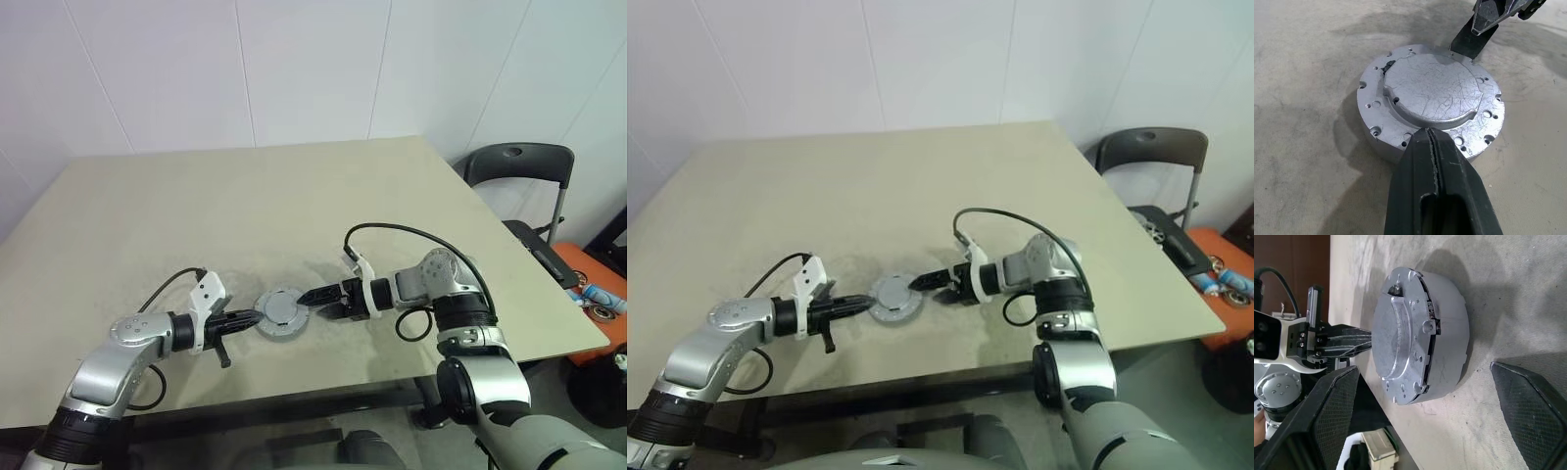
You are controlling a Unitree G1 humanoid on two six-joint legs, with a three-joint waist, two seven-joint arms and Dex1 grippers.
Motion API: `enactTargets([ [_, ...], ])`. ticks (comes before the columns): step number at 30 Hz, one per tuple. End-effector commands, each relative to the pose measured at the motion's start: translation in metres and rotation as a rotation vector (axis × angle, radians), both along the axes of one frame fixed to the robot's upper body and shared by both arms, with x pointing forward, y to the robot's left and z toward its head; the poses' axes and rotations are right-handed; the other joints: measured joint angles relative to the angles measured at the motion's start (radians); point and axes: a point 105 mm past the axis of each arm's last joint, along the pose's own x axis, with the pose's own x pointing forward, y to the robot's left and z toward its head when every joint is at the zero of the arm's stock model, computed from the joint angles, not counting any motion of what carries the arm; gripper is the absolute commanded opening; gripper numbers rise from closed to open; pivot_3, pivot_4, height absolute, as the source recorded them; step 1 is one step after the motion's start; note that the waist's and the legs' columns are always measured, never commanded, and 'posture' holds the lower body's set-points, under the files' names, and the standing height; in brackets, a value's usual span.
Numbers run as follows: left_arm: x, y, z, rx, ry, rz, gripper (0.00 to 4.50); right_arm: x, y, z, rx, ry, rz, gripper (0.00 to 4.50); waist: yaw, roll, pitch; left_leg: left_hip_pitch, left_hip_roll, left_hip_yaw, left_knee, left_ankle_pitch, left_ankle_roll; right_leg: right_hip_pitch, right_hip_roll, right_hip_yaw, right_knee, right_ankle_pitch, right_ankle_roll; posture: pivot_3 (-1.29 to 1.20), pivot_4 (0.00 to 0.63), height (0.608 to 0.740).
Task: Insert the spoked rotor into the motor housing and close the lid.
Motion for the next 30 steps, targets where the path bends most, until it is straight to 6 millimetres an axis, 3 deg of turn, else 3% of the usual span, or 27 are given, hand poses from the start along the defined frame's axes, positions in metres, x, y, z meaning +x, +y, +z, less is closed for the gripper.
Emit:
enactTargets([
  [1, -0.001, 0.0, -0.003, 0.018, 0.013, -0.002, 0.0, -0.003, 0.009, -0.001, 0.029, 0.018, 0.003, 4.49, -0.002, 0.0, 0.0, 0.0, 0.0, 0.0, 0.0, 0.0, 0.0, 0.0, 0.0, 0.0, 0.0, 0.0, 0.0, 0.0, 0.0, 0.74],
  [17, 0.0, 0.002, -0.002, 0.019, 0.009, 0.0, 0.0, -0.002, 0.026, 0.011, 0.108, 0.012, 0.0, 4.49, -0.002, 0.0, 0.0, 0.0, 0.001, 0.0, 0.0, 0.0, 0.0, 0.0, 0.001, 0.0, -0.001, 0.0, 0.0, 0.0, 0.0, 0.74],
  [20, 0.0, 0.002, -0.002, 0.019, 0.009, 0.001, 0.0, -0.002, 0.027, 0.013, 0.12, 0.006, -0.003, 3.91, -0.001, 0.0, 0.0, -0.001, 0.001, 0.0, 0.0, 0.0, 0.001, 0.0, 0.001, 0.0, -0.002, 0.0, 0.0, 0.0, 0.0, 0.74],
  [28, -0.002, 0.003, -0.002, 0.017, 0.009, -0.001, 0.0, -0.003, 0.027, 0.015, 0.145, 0.0, -0.002, 1.42, 0.0, 0.001, 0.001, -0.001, 0.001, 0.0, -0.001, 0.0, 0.001, -0.001, 0.001, 0.0, -0.002, 0.0, 0.0, 0.0, 0.0, 0.74],
  [30, -0.002, 0.003, -0.002, 0.017, 0.009, -0.002, 0.0, -0.004, 0.028, 0.016, 0.151, -0.006, 0.004, 1.26, 0.001, 0.001, 0.001, -0.001, 0.001, 0.0, -0.001, 0.0, 0.001, -0.001, 0.0, 0.0, -0.002, 0.0, 0.0, 0.0, 0.0, 0.74],
])
